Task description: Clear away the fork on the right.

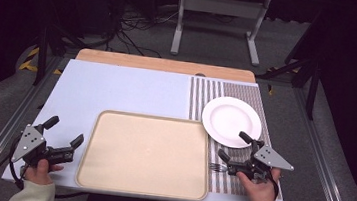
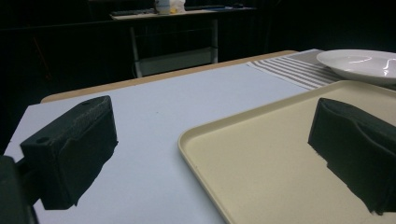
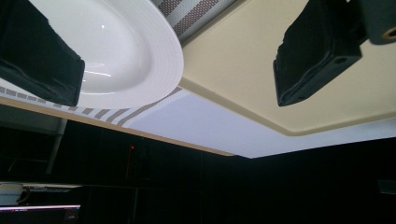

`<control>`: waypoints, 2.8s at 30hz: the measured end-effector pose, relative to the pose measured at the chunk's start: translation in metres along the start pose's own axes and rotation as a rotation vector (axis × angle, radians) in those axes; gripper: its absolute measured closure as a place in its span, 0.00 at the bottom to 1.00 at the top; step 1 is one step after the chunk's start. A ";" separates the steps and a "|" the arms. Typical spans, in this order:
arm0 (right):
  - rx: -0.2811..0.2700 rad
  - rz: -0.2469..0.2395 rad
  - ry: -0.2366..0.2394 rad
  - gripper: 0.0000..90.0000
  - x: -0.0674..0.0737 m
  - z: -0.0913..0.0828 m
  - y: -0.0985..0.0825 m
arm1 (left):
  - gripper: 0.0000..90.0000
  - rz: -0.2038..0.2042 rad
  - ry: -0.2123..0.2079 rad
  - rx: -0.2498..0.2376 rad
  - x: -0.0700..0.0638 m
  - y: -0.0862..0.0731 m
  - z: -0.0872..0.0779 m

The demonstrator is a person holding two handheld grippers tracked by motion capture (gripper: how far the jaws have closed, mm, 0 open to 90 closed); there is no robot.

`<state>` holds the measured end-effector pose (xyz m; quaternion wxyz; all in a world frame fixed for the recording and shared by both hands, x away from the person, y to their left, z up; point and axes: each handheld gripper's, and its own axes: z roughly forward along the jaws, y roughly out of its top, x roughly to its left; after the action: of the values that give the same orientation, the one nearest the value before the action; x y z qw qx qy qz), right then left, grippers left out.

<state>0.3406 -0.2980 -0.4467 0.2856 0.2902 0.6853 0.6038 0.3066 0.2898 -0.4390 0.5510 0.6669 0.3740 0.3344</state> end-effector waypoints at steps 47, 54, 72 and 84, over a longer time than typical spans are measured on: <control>0.182 -0.027 0.084 0.02 -0.011 0.003 0.036 | 0.02 0.003 0.000 0.003 0.000 0.000 -0.001; 0.258 -0.070 0.114 0.02 -0.015 0.003 0.044 | 0.02 0.004 -0.002 0.006 0.000 0.000 -0.001; 0.558 -0.242 0.205 0.06 -0.019 0.013 0.065 | 0.02 0.006 -0.001 0.007 -0.001 0.000 0.000; 0.710 -0.313 0.256 0.07 -0.018 0.021 0.067 | 0.02 0.005 -0.001 0.005 -0.001 0.000 0.000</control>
<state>0.3715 -0.2903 -0.3814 0.1685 0.1853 0.9171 0.3100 0.3059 0.2894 -0.4387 0.5485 0.6694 0.3732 0.3344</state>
